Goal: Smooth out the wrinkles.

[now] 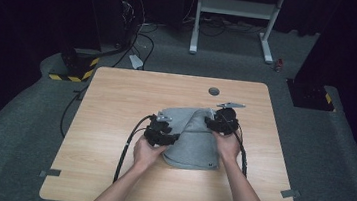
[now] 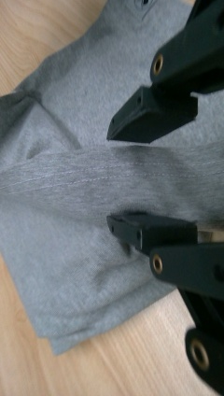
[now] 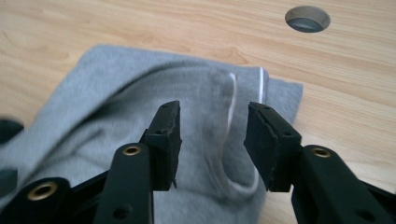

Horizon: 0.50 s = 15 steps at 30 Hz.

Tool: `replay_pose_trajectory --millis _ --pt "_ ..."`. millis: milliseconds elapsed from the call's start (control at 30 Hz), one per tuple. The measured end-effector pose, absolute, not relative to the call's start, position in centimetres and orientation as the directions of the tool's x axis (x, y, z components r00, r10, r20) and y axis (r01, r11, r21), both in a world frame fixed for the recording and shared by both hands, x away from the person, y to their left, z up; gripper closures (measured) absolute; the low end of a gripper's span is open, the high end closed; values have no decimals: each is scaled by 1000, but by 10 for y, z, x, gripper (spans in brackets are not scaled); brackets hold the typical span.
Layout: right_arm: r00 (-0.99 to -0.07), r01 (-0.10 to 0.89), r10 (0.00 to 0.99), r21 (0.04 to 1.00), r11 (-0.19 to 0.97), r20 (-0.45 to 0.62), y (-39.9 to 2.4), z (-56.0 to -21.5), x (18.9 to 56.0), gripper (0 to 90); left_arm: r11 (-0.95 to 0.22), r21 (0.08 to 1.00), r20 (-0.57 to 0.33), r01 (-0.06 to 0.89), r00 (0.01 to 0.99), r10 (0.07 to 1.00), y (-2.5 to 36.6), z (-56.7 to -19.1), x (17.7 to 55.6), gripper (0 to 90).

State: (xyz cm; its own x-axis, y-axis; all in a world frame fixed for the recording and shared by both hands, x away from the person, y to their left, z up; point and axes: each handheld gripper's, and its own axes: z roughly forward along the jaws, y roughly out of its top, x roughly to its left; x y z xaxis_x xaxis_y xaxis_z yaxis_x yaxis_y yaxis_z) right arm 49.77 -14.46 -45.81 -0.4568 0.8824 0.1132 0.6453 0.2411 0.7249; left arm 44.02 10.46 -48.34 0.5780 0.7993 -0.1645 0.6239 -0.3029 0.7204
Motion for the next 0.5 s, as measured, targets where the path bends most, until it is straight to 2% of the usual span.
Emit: replay_pose_trajectory --millis 67,133,167,300,500 --pt "-467 653 875 718 241 130 -142 -460 502 636 -309 715 -161 627 578 800 107 -484 441 617" --pt "-488 657 865 700 280 113 -139 -463 505 776 -310 714 -164 628 580 798 107 -485 441 690" --pt "-493 653 863 701 286 107 -138 -464 505 817 -323 715 -156 620 591 791 108 -485 442 734" --pt "-515 630 852 714 305 91 -140 -461 497 842 -330 713 -157 619 599 785 110 -484 440 830" --pt "-562 575 824 750 326 73 -152 -455 472 840 -336 726 -189 600 645 741 113 -480 434 852"
